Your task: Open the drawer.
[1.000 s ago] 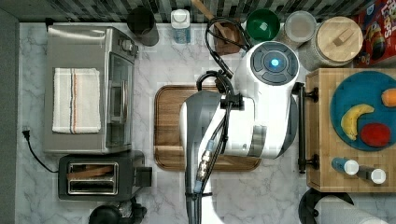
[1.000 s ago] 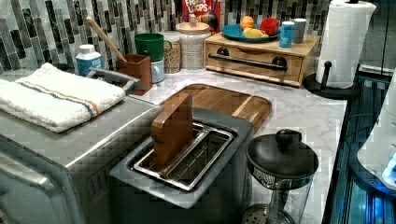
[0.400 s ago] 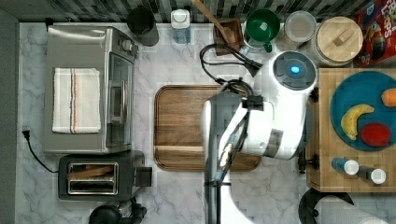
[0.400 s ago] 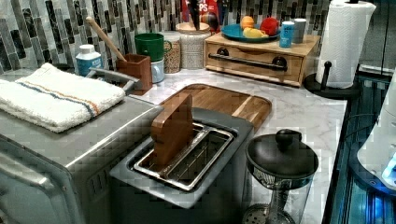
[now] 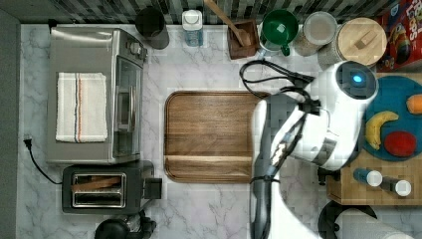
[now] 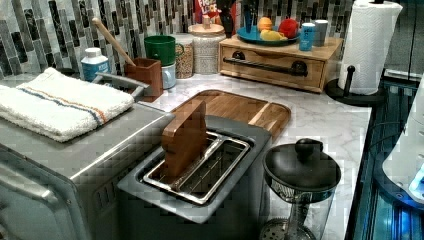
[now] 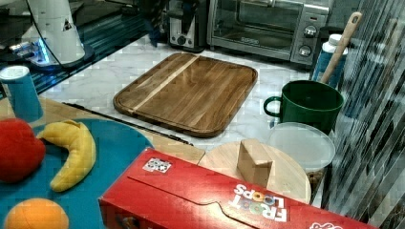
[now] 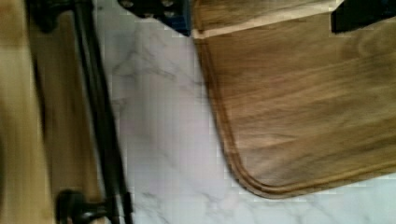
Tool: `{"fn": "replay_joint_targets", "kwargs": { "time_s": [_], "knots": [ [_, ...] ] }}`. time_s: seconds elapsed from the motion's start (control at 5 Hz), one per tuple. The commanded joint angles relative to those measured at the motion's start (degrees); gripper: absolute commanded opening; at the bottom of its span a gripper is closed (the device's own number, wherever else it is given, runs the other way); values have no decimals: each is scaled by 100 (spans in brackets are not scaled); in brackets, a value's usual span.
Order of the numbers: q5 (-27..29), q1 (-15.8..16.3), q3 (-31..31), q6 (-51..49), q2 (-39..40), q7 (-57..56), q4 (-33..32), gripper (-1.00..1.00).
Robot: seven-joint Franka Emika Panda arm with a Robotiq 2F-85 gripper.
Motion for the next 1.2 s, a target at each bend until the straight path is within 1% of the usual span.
{"fn": "replay_joint_targets", "kwargs": {
  "time_s": [0.2, 0.4, 0.8, 1.0, 1.2],
  "knots": [
    [211, -484, -94, 484, 277, -1563, 346, 100],
    [217, -629, -54, 874, 320, -1791, 199, 100],
    [527, -737, -157, 1583, 422, -2167, -149, 100],
    [552, -660, -227, 1778, 376, -2046, -381, 100],
    [524, -682, -189, 2225, 358, -1981, -690, 100]
  ]
}}
